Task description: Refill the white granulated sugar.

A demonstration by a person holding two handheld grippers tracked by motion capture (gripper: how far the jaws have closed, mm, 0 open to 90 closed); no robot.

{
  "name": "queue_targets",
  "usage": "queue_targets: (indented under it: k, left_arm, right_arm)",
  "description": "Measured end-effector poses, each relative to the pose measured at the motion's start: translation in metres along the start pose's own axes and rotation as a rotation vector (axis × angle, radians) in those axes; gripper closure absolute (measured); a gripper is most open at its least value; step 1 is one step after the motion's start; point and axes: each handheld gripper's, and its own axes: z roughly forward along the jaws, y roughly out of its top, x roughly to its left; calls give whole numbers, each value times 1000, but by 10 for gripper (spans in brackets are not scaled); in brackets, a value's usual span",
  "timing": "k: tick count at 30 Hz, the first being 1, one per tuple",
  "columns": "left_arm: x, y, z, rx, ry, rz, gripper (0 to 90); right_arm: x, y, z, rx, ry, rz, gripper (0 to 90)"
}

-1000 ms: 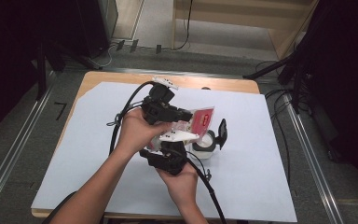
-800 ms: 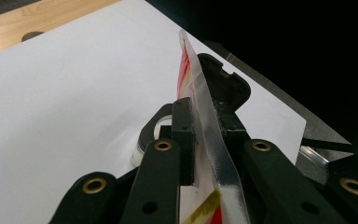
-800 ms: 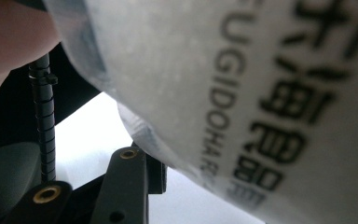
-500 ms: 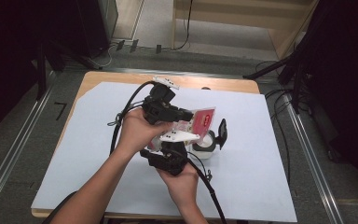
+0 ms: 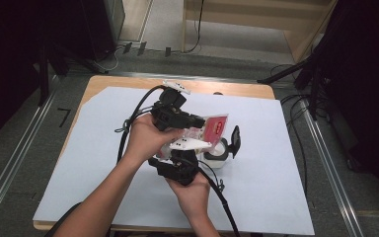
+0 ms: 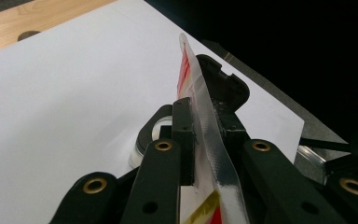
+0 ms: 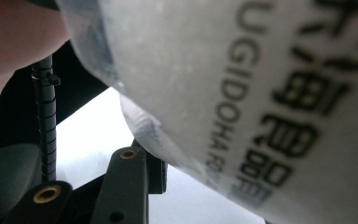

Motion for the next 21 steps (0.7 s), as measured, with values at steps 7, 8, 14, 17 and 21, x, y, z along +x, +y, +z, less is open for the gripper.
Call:
queue_targets:
  k: [7,8,14,17,21]
  left_arm:
    - [-1,0,0,1,-1,10,825]
    - [-1,0,0,-1,-3,10,825]
    - [-2,1,0,3,4,9,825]
    - [-2,1,0,1,5,12,825]
    - [-3,1,0,0,5,12,826]
  right_arm:
    - [0,0,0,-8,0,1,638]
    - [0,0,0,-9,-1,0,638]
    - [0,0,-1,-10,0,0,638]
    - [0,-1,0,-13,-1,2,638]
    - [0,-1,0,-13,-2,1,637]
